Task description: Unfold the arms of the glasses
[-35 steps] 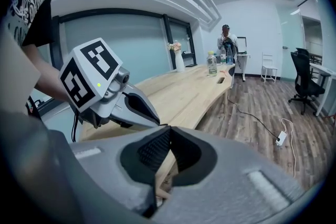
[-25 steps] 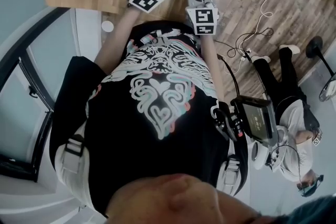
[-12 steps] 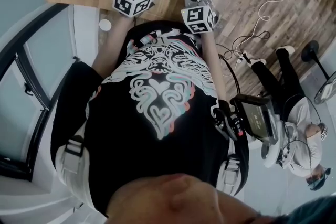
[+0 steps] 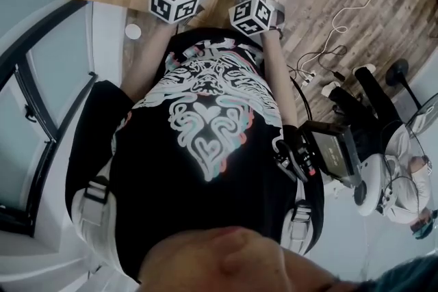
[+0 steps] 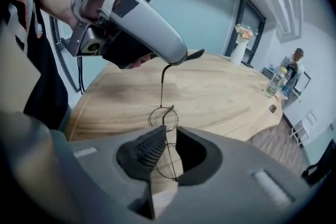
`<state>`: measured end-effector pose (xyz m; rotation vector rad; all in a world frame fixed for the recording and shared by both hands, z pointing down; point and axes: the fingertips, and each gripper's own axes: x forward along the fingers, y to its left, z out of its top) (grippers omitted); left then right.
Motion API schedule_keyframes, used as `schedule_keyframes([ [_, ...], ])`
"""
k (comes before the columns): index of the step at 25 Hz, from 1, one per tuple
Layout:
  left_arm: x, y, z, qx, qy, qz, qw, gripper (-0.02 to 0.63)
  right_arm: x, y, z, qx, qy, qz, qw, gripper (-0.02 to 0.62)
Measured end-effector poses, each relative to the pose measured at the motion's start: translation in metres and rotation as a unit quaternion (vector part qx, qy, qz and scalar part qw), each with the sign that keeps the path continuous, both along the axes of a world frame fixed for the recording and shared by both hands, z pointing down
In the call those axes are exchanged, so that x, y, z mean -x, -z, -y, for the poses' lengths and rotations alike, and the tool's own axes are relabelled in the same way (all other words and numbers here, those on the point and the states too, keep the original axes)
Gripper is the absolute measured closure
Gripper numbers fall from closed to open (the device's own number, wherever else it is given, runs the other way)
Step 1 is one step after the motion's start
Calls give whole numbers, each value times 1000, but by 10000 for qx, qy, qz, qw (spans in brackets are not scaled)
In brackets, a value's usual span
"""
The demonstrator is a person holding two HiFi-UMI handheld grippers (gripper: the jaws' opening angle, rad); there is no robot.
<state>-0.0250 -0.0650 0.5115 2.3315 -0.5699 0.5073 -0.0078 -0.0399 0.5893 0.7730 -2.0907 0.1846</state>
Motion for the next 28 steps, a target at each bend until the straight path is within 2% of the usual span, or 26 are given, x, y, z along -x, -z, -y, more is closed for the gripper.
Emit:
schedule_keyframes([
  [7, -3, 3, 2, 12, -50, -35, 10000, 601, 6, -12, -4, 161, 467, -475, 9977, 535],
  [11, -3, 4, 2, 34, -81, -54, 9999, 601, 5, -14, -5, 201, 442, -542, 9973, 537],
  [17, -5, 5, -2, 17, -178, -14, 9998, 601, 10, -19, -7, 155, 693, -767, 9945, 543],
  [20, -5, 5, -2, 21, -169, -11, 9999, 601, 12, -17, -7, 52, 774, -838, 9935, 589],
  [28, -2, 4, 1, 63, -38, -15, 10000, 601, 12, -14, -6, -48, 750, -824, 9938, 591],
])
